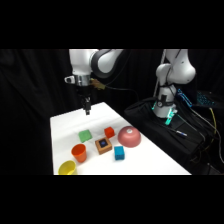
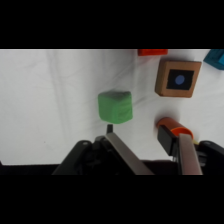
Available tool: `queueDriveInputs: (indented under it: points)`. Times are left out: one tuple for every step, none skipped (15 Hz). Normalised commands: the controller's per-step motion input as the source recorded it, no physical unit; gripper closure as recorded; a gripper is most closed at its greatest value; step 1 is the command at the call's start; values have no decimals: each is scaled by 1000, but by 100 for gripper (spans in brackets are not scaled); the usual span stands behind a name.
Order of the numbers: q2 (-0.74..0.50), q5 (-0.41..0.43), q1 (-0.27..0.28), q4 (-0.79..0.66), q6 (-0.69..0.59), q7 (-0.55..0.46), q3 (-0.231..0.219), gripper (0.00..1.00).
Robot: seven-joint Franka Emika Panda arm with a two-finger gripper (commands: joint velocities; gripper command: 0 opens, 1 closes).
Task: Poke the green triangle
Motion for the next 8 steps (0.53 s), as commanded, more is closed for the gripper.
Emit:
queueDriveInputs:
  points:
    - [282, 33, -79, 443, -150, -138, 24, 63]
    - [274, 53, -78, 402, -128, -137, 37, 74]
    - [261, 76, -83, 375, -133, -148, 51, 88]
    - [271, 112, -93, 332, -79, -147, 66, 99]
    - [270, 131, -98, 304, -39, -134, 75, 100]
    - [278, 149, -104, 280, 1, -128, 85, 100]
    - [283, 165, -114, 271, 9, -131, 94, 98]
    - [312, 202, -133, 269, 1, -146, 108, 95]
